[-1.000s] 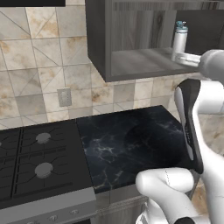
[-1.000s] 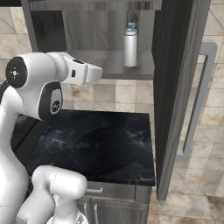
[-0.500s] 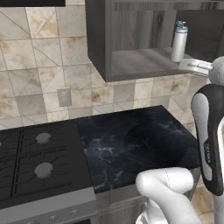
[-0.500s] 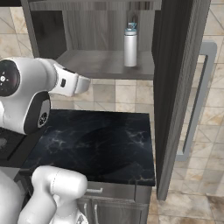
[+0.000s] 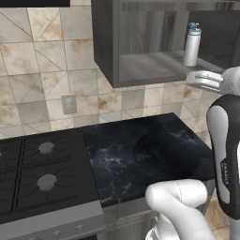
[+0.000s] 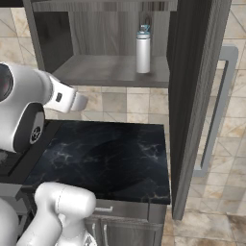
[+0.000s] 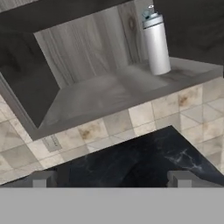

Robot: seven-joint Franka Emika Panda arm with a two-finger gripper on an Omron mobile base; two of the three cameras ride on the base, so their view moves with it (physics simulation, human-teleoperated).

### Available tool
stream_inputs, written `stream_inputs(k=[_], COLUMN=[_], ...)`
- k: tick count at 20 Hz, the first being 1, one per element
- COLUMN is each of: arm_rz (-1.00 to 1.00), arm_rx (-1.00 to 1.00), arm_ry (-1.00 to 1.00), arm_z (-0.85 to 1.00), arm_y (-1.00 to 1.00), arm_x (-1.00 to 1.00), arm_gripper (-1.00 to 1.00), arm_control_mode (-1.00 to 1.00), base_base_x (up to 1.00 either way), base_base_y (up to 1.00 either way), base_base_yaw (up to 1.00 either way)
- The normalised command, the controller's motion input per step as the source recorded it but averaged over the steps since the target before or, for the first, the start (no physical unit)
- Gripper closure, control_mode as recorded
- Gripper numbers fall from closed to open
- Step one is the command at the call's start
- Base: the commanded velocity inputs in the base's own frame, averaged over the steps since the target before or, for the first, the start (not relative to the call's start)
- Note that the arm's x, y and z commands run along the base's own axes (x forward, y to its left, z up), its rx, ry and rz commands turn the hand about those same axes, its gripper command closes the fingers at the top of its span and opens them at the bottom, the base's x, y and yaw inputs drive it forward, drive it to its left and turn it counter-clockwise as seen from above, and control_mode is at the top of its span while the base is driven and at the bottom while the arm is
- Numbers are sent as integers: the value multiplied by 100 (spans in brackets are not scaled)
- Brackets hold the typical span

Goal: Sort all alcoholic drinks to one cabinet, and non-alcoholic drinks to the other.

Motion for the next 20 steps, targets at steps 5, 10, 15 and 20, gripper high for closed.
stream_inputs(k=[5,10,15,20], arm_rz=[-4,-1,0,4], arm_rx=[0,-5,-13,-13], arm_ry=[15,3,0,0], arm_z=[-18,-32,-32,-13], arm_y=[9,1,0,0], arm_x=[0,0,-9,-13], arm_gripper=[-100,-100,-100,-100], arm_control_mode=[-100,-100,-100,-100], base_base_x=[0,0,0,0], base_base_y=[0,0,0,0], base_base_yaw=[0,0,0,0])
